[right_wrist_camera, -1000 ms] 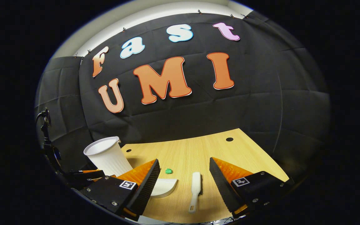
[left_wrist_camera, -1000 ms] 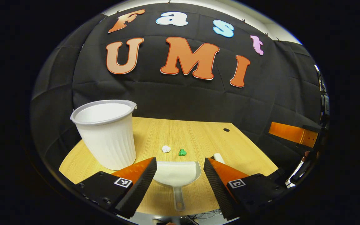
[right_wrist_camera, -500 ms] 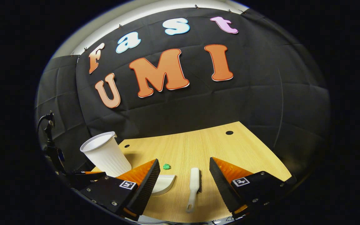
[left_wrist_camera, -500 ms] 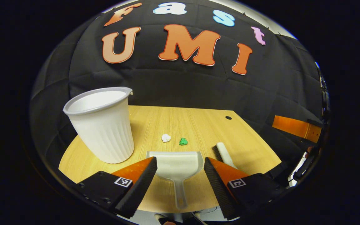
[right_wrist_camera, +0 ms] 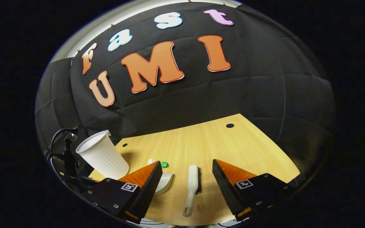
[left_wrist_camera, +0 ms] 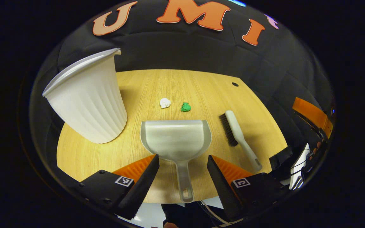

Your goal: Pick up the small broom and dustpan from the desktop, sweep the trash into the dustpan with the broom, and then empty the trash into the garbage bin.

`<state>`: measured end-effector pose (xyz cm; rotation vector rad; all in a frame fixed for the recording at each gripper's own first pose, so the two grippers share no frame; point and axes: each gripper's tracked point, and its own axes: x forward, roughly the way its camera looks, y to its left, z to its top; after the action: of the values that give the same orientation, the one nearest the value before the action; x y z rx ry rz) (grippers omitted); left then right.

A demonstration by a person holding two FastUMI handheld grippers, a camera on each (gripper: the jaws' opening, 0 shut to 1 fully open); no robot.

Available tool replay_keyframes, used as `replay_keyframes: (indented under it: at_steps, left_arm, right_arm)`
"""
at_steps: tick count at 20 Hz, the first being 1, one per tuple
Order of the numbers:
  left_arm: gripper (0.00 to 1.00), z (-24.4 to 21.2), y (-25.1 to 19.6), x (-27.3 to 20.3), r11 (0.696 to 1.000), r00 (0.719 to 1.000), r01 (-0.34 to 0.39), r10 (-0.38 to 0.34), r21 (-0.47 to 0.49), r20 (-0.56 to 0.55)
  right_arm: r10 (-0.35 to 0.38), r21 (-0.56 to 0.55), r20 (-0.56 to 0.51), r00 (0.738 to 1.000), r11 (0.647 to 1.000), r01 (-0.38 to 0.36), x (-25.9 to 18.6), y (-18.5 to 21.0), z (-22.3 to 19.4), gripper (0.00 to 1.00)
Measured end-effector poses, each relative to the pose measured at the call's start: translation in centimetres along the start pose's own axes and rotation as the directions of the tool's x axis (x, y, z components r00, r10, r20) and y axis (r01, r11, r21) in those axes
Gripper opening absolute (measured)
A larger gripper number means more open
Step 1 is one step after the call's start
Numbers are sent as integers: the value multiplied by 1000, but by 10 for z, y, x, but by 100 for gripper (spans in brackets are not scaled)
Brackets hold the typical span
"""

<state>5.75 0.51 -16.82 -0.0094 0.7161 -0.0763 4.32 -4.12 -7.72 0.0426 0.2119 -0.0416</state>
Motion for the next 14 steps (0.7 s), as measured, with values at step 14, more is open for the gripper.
replay_keyframes:
  at_steps: [14]
  left_arm:
    - [98,-35,2,41,999,950,-31,37,23,-310]
  right_arm:
    - [12,67,-89,996,998,-6,25,-23,-26,95]
